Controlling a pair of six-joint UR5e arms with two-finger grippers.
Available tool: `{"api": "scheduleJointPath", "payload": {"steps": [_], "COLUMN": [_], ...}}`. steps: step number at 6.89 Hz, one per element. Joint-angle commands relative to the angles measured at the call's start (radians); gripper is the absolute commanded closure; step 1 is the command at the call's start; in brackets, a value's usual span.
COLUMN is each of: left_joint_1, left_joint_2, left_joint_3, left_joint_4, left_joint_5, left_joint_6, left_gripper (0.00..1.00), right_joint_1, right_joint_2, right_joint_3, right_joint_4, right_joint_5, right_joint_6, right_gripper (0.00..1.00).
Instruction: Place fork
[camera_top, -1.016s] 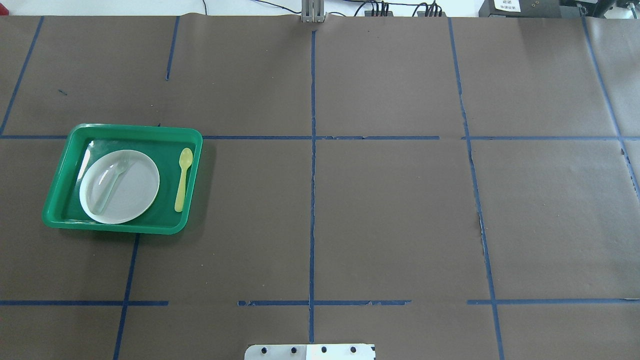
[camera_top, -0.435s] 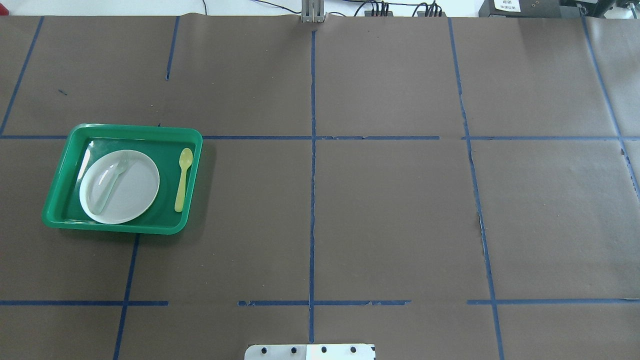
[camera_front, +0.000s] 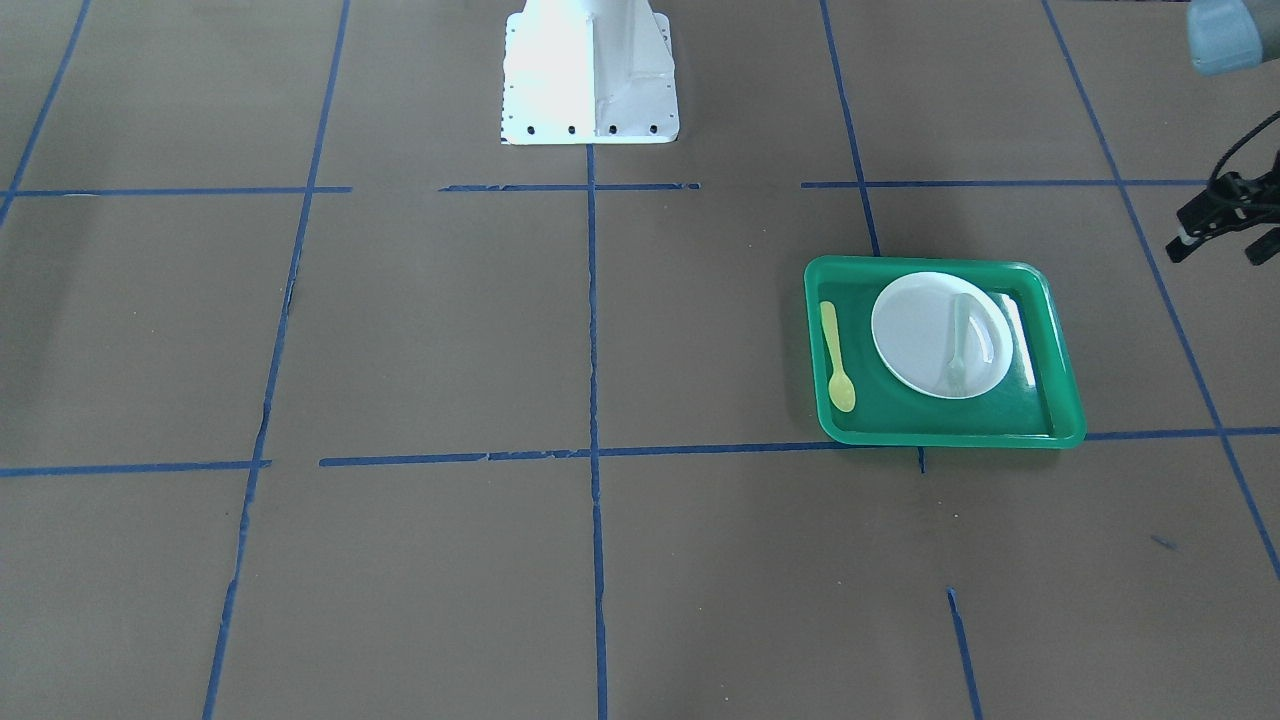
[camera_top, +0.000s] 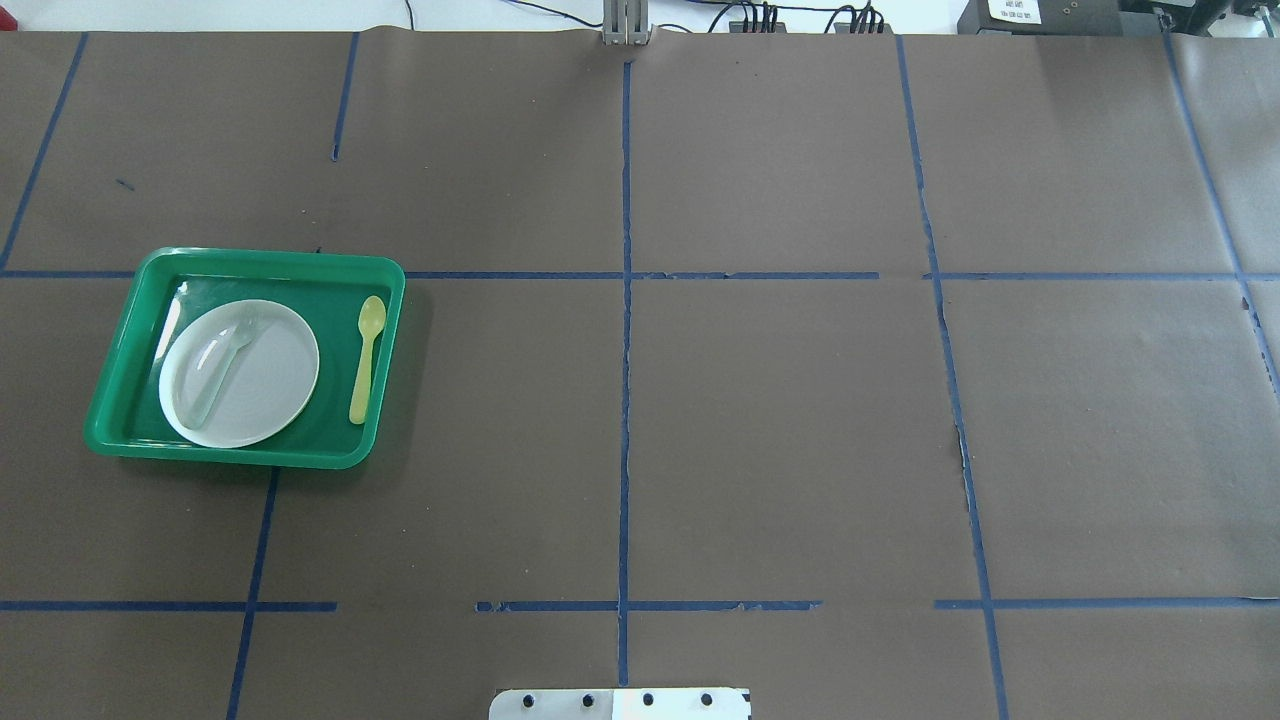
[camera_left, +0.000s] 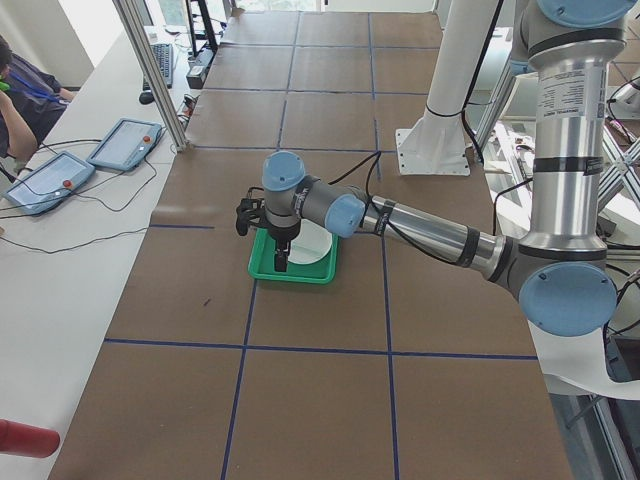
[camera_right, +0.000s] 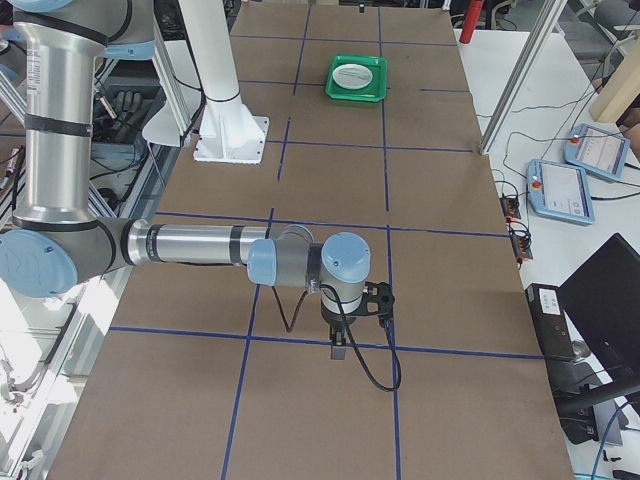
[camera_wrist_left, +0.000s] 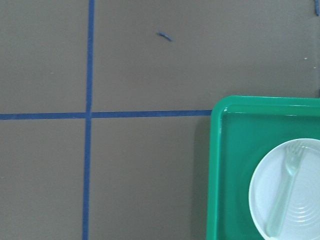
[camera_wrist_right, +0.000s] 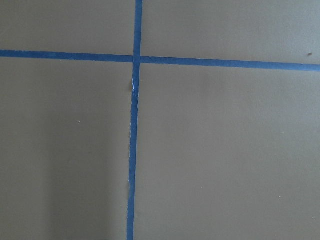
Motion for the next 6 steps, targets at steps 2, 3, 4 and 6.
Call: {"api": "scheduleJointPath", "payload": {"steps": [2, 3, 4, 6], "left_joint_1": [0.202, 0.214, 0.267, 0.321], "left_joint_2": [-0.022, -0.044, -0.064, -0.185], "left_joint_3": [0.004, 0.014, 0.032, 0.16], "left_joint_4": [-0.146, -0.146, -0.146, -0.146], "left_joint_5": [0.166, 0.167, 0.167, 0.167], "left_joint_6": [-0.147, -0.141, -0.142, -0.15], "left_gripper": [0.0, 0.0, 0.0, 0.0], "right_joint_1": [0.0, 0.0, 0.0, 0.0], "right_joint_2": [0.0, 0.0, 0.0, 0.0], "right_joint_3": [0.0, 0.0, 0.0, 0.0], "right_joint_4": [0.0, 0.0, 0.0, 0.0], "right_joint_5": [0.0, 0.0, 0.0, 0.0], "right_joint_6": [-0.001, 0.001, -0.001, -0.001], "right_gripper": [0.0, 0.0, 0.0, 0.0]}}
